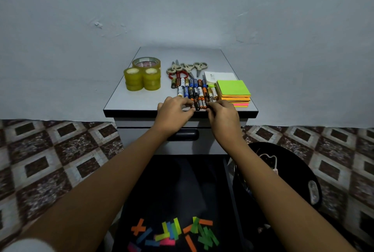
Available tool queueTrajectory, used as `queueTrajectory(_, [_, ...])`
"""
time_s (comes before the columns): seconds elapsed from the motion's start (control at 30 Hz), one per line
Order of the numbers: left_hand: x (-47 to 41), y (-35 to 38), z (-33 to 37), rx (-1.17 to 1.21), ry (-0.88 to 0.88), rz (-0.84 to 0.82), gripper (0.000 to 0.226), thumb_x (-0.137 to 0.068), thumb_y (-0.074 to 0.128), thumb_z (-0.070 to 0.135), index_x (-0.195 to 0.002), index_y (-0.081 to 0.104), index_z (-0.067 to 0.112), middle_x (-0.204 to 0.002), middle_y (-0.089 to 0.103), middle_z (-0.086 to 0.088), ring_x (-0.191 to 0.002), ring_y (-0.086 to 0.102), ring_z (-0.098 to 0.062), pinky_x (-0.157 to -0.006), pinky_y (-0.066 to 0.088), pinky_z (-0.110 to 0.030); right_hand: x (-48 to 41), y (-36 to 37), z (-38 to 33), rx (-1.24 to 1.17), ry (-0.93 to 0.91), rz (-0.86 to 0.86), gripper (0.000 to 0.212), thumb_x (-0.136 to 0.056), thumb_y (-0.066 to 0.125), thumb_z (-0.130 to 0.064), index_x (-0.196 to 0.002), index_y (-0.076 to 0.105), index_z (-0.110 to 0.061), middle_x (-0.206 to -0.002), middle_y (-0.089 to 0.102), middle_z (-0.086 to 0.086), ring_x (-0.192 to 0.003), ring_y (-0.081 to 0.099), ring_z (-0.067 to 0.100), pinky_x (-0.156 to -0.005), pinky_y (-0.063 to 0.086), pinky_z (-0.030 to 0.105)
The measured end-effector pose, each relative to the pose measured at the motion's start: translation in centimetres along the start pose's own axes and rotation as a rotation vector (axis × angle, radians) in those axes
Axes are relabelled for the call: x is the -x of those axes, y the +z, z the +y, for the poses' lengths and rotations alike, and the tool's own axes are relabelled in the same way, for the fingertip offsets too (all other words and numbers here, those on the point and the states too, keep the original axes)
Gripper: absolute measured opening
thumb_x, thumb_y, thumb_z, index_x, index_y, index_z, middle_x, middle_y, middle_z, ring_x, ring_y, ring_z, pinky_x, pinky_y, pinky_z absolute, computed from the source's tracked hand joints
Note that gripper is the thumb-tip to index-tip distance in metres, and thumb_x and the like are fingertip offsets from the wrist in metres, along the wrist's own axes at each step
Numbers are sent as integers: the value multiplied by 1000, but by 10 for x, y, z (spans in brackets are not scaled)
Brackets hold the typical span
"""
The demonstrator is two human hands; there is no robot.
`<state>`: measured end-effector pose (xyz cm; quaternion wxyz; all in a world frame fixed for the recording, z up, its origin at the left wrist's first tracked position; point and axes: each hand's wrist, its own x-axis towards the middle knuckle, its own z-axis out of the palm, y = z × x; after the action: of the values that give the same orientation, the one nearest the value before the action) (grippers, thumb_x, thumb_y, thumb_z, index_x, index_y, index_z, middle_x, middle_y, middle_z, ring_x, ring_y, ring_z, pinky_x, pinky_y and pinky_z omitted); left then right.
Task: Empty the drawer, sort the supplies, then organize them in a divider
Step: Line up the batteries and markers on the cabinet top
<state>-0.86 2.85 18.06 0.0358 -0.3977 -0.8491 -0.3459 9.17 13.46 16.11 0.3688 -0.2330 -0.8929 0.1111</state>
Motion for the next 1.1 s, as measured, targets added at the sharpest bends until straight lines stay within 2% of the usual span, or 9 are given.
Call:
queueTrajectory(0.1, [-1, 2, 3, -15, 4, 2, 33, -87, 60, 40, -115, 65, 23, -117, 64, 3, -113, 47, -19, -92, 31, -36, -1, 0, 0, -13, -4, 5, 22, -88, 59, -6, -105, 68, 5, -98, 65, 22, -95, 57, 39, -80, 50, 47])
queueTrajectory(0.43, [-5, 5, 5, 17, -3, 57, 25, -87, 62, 36, -107, 67, 22, -109, 67, 5, -106, 55, -17, -93, 38, -37, -4, -2, 0, -19, 20, -18, 21, -88, 58, -7, -102, 70, 1, -97, 66, 21, -94, 58, 39, -80, 50, 48])
queueTrajectory(0.67, [-2, 2, 4, 72, 3, 52, 27, -86, 65, 32, -109, 66, 19, -109, 67, 3, -102, 58, -17, -95, 42, -42, -2, -5, 0, -32, 33, -31, 25, -90, 57, -9, -111, 67, 1, -104, 65, 19, -100, 56, 35, -83, 49, 45])
queueTrajectory(0.93, [6, 0, 2, 145, 25, 63, 25, -85, 66, 25, -107, 67, 13, -105, 65, -2, -99, 59, -20, -93, 45, -45, 2, -11, -1, -76, 51, -21, 29, -91, 57, -10, -118, 63, 0, -112, 63, 18, -106, 56, 31, -87, 45, 35])
queueTrajectory(1.1, [28, -3, -2, 149, 129, 112, 25, -84, 67, 16, -107, 67, 7, -104, 65, -9, -100, 58, -22, -90, 46, -36, 13, -17, -4, -161, 55, -14, 31, -89, 61, -13, -118, 63, -2, -110, 62, 15, -102, 58, 29, -85, 45, 31])
